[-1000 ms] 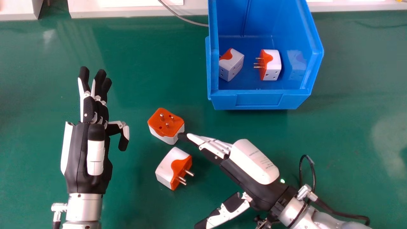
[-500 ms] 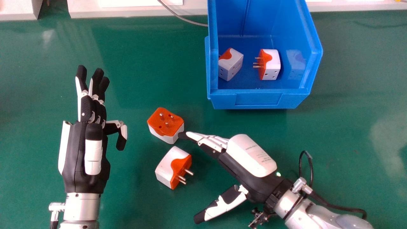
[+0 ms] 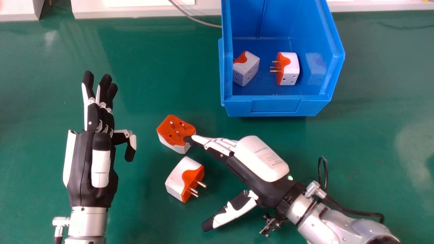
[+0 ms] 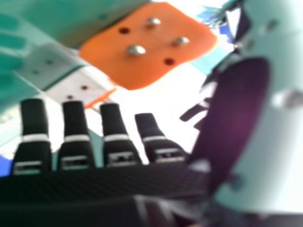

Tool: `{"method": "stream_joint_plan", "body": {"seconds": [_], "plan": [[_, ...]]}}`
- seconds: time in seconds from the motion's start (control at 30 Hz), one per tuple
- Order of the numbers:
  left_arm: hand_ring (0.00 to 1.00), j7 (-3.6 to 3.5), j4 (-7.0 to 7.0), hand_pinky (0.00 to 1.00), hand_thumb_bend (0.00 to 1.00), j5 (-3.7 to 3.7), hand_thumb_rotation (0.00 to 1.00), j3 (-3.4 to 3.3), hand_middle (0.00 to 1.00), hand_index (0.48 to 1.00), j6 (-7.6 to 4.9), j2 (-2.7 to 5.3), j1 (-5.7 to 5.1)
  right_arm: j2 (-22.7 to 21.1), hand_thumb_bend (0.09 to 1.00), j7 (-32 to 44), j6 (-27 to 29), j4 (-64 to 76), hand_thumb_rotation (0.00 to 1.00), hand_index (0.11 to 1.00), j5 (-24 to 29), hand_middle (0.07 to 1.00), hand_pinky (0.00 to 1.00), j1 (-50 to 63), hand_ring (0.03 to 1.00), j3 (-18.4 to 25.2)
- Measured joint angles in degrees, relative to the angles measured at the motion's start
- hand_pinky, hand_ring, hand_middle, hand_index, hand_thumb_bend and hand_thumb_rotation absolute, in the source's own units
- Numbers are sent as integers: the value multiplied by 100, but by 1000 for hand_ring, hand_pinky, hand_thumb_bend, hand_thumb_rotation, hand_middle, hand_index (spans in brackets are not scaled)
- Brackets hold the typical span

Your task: Pick all objects and put in blue box

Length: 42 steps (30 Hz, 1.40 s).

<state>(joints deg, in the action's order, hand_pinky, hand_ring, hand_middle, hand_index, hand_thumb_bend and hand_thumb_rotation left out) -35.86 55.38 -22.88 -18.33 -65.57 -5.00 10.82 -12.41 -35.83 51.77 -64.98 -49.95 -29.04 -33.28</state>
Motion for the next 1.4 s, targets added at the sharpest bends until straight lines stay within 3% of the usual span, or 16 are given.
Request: {"method": "stream_joint_plan", "body": {"seconds": [0.33, 0.53, 0.87, 1.3, 1.4], "plan": [[1000, 14, 3, 0, 1000, 0, 931, 3, 1000, 1000, -12, 31, -3, 286, 1000, -80, -176, -215, 354, 858, -33, 828, 688, -234, 789, -267], [1000, 71, 2, 0, 1000, 25, 932, 2, 1000, 1000, -17, 117, -42, 429, 1000, 58, -87, -267, 356, 857, 1, 825, 665, -256, 779, -317], [1000, 155, 9, 0, 1000, 55, 936, 4, 1000, 1000, -57, 122, -47, 492, 1000, 90, -34, -271, 343, 858, -2, 821, 632, -272, 763, -373], [1000, 162, 21, 0, 1000, 66, 935, 7, 1000, 1000, -57, 117, -48, 512, 1000, -55, -110, -271, 291, 839, -26, 800, 556, -389, 699, -499], [1000, 155, 20, 0, 1000, 76, 935, 9, 1000, 1000, -56, 117, -47, 511, 951, -305, -128, -271, 239, 785, -81, 745, 528, -395, 652, -559]]}}
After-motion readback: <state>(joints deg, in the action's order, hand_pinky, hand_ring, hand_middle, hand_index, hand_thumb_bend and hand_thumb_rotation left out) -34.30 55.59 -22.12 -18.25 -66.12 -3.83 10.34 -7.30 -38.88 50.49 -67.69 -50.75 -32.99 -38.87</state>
